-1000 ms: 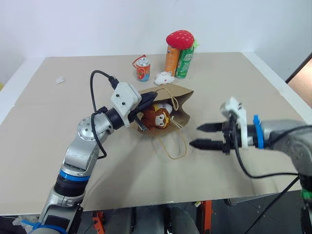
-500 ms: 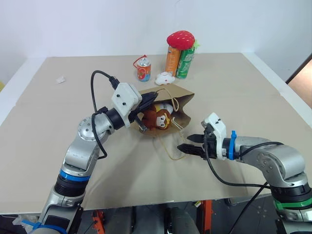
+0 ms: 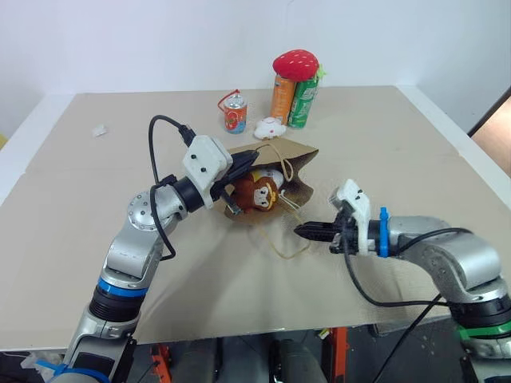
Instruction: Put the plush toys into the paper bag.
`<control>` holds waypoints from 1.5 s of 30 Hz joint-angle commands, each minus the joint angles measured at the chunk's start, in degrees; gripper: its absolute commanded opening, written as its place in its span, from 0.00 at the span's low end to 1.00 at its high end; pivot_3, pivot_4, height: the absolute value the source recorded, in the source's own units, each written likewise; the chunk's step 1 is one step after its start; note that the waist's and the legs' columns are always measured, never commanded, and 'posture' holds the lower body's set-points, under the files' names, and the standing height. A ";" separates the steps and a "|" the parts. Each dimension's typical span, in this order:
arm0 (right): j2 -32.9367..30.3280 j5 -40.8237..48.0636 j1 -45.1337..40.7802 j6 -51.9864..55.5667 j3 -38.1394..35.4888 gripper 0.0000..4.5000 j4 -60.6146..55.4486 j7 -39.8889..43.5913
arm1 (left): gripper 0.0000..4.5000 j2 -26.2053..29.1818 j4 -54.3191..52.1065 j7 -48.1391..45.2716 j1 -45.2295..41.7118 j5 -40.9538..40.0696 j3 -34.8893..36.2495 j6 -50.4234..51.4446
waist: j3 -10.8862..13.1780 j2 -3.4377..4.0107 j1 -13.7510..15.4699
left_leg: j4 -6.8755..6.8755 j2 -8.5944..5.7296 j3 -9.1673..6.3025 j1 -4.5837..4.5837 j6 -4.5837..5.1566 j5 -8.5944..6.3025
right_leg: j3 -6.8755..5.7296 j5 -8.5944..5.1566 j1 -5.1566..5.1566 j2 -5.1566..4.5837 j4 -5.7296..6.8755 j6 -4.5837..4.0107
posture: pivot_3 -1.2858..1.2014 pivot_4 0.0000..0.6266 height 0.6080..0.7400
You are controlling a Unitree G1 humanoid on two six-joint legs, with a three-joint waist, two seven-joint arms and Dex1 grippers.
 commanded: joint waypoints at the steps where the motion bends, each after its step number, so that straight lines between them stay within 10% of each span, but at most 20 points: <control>1: -5.34 6.09 -7.27 1.55 -6.69 0.03 1.83 6.78 | 0.00 1.50 0.50 0.00 -3.33 -0.17 2.76 -1.61 | -0.01 -0.02 0.01 | 0.00 0.01 -0.01 0.01 0.00 0.00 | -0.02 0.00 0.02 0.00 0.00 0.00 | 0.52 0.24 1.00; 21: -9.24 6.68 -15.28 4.44 -2.81 0.03 9.03 11.35 | 0.00 1.91 -0.69 -2.47 -2.84 -5.53 1.51 6.33 | 0.00 -0.05 -0.02 | 0.04 0.34 0.61 -0.08 0.06 -0.08 | 0.57 0.23 -0.29 0.27 -0.08 0.01 | 0.52 0.24 1.00; 24: -7.28 8.72 -17.53 7.95 -4.14 0.18 11.33 9.19 | 0.00 1.98 -0.88 -3.79 -2.81 -7.20 2.08 6.78 | 0.00 -0.05 -0.04 | 0.04 0.36 0.70 -0.08 0.06 -0.08 | 0.68 0.27 -0.34 0.28 -0.08 0.01 | 0.52 0.24 1.00; 34: -12.40 -0.75 -13.81 -1.70 -2.40 0.99 14.96 12.16 | 0.75 3.33 -0.68 -6.54 -3.12 -9.44 3.32 6.12 | 0.00 -0.05 0.01 | 0.04 0.47 0.91 -0.11 0.07 -0.08 | 0.85 0.35 -0.46 0.40 -0.08 -0.02 | 0.52 0.24 1.00; 45: -13.69 -1.44 -13.93 -4.01 -7.82 1.00 22.50 12.04 | 0.79 4.62 -2.34 -10.59 -2.49 -14.43 4.47 7.46 | 0.00 -0.05 -0.03 | 0.05 0.54 1.16 -0.11 0.07 -0.08 | 1.04 0.42 -0.57 0.44 -0.08 -0.05 | 0.52 0.24 1.00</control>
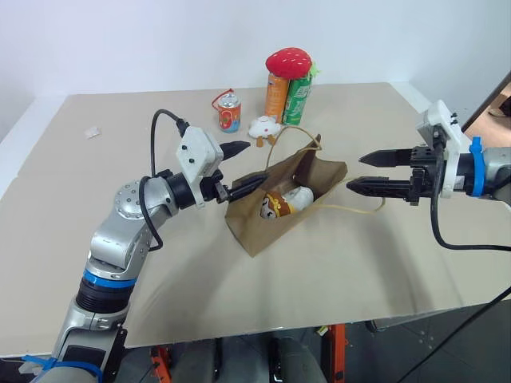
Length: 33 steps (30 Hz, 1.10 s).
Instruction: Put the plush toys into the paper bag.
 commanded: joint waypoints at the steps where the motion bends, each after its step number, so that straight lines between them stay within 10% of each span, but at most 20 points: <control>1: 0.14 1.89 -1.88 -0.16 -6.13 1.00 2.21 -1.25 | 0.79 1.18 -2.33 -1.53 0.13 -2.57 2.05 0.31 | 0.00 0.00 0.00 | 0.00 0.00 0.01 0.00 0.00 0.00 | 0.02 0.00 0.00 0.00 0.00 0.00 | 0.52 0.24 1.00; 17: 0.76 1.32 0.30 -0.87 -10.54 1.00 8.55 -4.64 | 0.79 2.11 -4.00 -1.98 2.20 -3.97 1.67 1.08 | 0.00 0.00 -0.03 | 0.05 0.03 0.11 0.00 0.03 0.01 | 0.13 0.08 -0.02 0.06 0.01 0.02 | 0.52 0.24 1.00; 27: -4.10 -2.13 11.50 -4.45 -2.79 0.35 -0.42 5.68 | 0.82 6.68 -8.15 -5.61 4.70 -10.13 3.14 5.89 | -0.03 0.07 -0.26 | 0.05 0.12 0.33 0.03 0.05 0.01 | 0.32 0.13 -0.12 0.16 0.06 0.02 | 0.52 0.24 1.00; 29: -4.24 -0.55 14.03 -3.01 -1.15 0.07 -6.99 7.67 | 0.82 8.70 -7.66 -7.41 6.26 -8.60 2.49 4.42 | -0.03 0.06 -0.22 | 0.09 0.32 0.36 0.13 0.04 0.01 | 0.33 0.15 -0.06 0.35 0.07 -0.01 | 0.52 0.24 1.00; 33: -1.64 5.87 14.79 2.65 0.68 0.02 -19.26 7.34 | 0.82 9.88 -7.32 -8.45 7.32 -7.51 1.99 3.01 | -0.03 0.06 -0.12 | 0.13 0.40 0.39 0.12 0.00 -0.01 | 0.32 0.17 -0.07 0.36 0.07 -0.05 | 0.52 0.24 1.00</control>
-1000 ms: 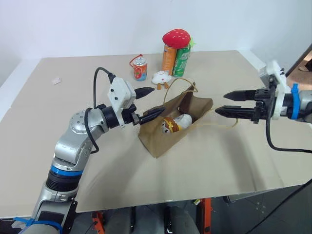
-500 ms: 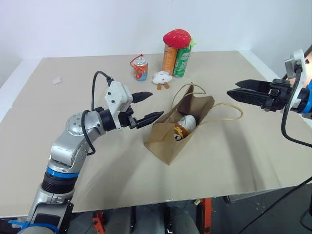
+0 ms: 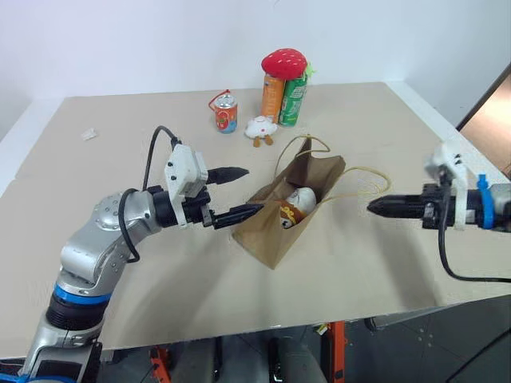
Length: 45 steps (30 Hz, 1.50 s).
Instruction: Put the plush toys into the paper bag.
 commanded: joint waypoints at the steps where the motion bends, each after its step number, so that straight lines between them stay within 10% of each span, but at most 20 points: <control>1: 2.11 8.34 -1.03 6.62 1.10 0.02 -14.33 -0.35 | 0.82 0.93 -1.22 -1.16 0.31 0.73 0.28 -2.14 | 0.00 0.00 0.02 | 0.04 0.00 0.08 -0.03 -0.05 -0.03 | 0.00 0.05 -0.04 -0.07 0.00 -0.08 | 0.52 0.24 1.00; 4: 5.04 10.52 -2.90 8.78 1.91 0.00 -18.06 -3.07 | 0.98 0.83 -1.72 -1.49 0.57 0.38 -0.06 -2.14 | 0.01 -0.05 0.01 | 0.07 0.14 0.19 -0.01 -0.07 -0.04 | -0.06 0.10 -0.04 -0.10 -0.02 -0.13 | 0.52 0.24 1.00; 45: 17.76 2.20 -11.81 2.34 12.49 0.00 -16.91 -10.77 | 0.98 -9.23 -2.96 13.94 1.51 3.21 -5.88 6.08 | 0.01 -0.07 0.07 | 0.17 0.56 0.55 -0.05 -0.19 -0.12 | -0.60 0.26 -0.18 -0.24 -0.06 -0.32 | 0.52 0.24 1.00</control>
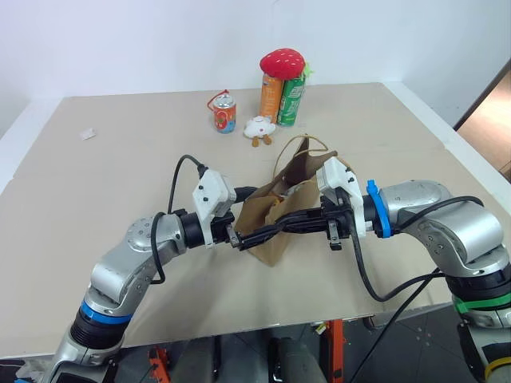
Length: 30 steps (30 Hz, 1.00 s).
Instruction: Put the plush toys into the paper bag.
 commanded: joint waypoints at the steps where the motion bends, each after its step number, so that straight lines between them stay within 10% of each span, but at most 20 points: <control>1: 0.06 -0.06 -0.53 -1.12 -0.74 0.00 -1.02 0.24 | 0.98 -0.73 0.98 2.57 -1.74 0.97 1.04 0.88 | 0.00 0.00 0.00 | 0.00 0.00 0.00 0.00 0.00 0.00 | 0.00 0.00 0.00 0.00 0.00 0.00 | 0.52 0.24 1.00; 5: -0.03 0.03 -0.39 -0.93 -0.98 0.00 -1.26 0.19 | 0.84 -1.27 2.79 3.84 -2.56 0.91 1.66 1.63 | 0.00 0.00 0.00 | 0.00 0.00 -0.01 0.00 0.00 0.00 | -0.01 0.00 0.00 0.00 0.00 0.00 | 0.52 0.24 1.00; 15: -0.12 -0.33 -0.59 -1.17 -0.99 0.00 -0.97 0.32 | 0.03 -1.00 2.86 2.78 -2.85 0.98 1.20 0.67 | 0.00 0.00 0.00 | 0.00 0.00 -0.01 0.00 0.00 0.00 | -0.01 0.00 0.00 -0.01 0.00 0.00 | 0.52 0.24 1.00; 22: -0.38 -0.09 -0.90 -0.12 -1.27 0.00 -0.04 0.13 | 0.00 0.16 3.88 1.21 -3.26 2.72 1.17 -1.68 | 0.00 0.00 0.00 | 0.00 0.00 -0.01 0.00 0.00 0.00 | -0.02 0.00 0.00 -0.01 0.00 0.00 | 0.52 0.24 1.00; 30: -9.85 4.34 -1.56 -1.77 -11.68 0.54 9.25 10.74 | 0.00 5.66 9.61 -5.85 -4.44 8.05 1.70 -11.71 | 0.00 0.00 0.07 | 0.00 -0.02 0.02 -0.04 -0.01 -0.01 | -0.02 0.01 -0.02 -0.04 -0.02 -0.02 | 0.52 0.24 1.00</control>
